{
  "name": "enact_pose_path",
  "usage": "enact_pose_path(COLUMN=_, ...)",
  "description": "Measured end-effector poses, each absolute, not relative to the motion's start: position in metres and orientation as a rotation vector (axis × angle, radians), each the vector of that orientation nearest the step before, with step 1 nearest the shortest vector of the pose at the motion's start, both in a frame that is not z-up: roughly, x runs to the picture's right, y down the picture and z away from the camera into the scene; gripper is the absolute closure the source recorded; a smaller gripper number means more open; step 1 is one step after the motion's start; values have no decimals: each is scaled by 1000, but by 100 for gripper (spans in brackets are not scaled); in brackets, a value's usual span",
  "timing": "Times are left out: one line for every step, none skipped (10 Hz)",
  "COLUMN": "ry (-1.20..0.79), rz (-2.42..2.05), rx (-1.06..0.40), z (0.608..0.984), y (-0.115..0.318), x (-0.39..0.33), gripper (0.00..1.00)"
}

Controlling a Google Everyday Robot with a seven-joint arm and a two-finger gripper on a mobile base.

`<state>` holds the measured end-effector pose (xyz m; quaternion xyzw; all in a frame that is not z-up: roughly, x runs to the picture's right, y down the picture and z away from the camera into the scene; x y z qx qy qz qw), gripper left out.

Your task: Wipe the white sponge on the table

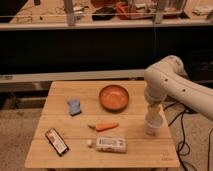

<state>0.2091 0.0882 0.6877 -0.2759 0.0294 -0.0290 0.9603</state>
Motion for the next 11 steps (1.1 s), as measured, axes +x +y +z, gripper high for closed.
enact_pose_path(ry=66, rz=-68, rx=-561, z=688, y=88, x=206, gripper=20)
enact_pose_path(ry=68, rz=-81, rx=-560, z=689, y=87, x=196, gripper=20)
enact_pose_path(ry=68, rz=-93, rx=-557, z=690, y=85, x=183, gripper=20)
enact_pose_path(ry=64, rz=-112, rx=-550, z=694, y=79, x=160, gripper=20)
enact_pose_path(ry=62, rz=-128, rx=-546, z=696, y=76, x=146, gripper=20)
enact_pose_path(ry=63, rz=-142, rx=-543, z=697, y=74, x=136, gripper=20)
enact_pose_path(ry=62, rz=-160, rx=-539, z=699, y=72, x=131, gripper=20)
enact_pose_path(ry=49, rz=-191, rx=-533, z=702, y=70, x=128, gripper=20)
enact_pose_path(ry=41, rz=-207, rx=-527, z=704, y=68, x=125, gripper=20)
enact_pose_path(ry=32, rz=-234, rx=-523, z=706, y=68, x=116, gripper=20)
enact_pose_path(ry=22, rz=-265, rx=-517, z=707, y=68, x=104, gripper=20)
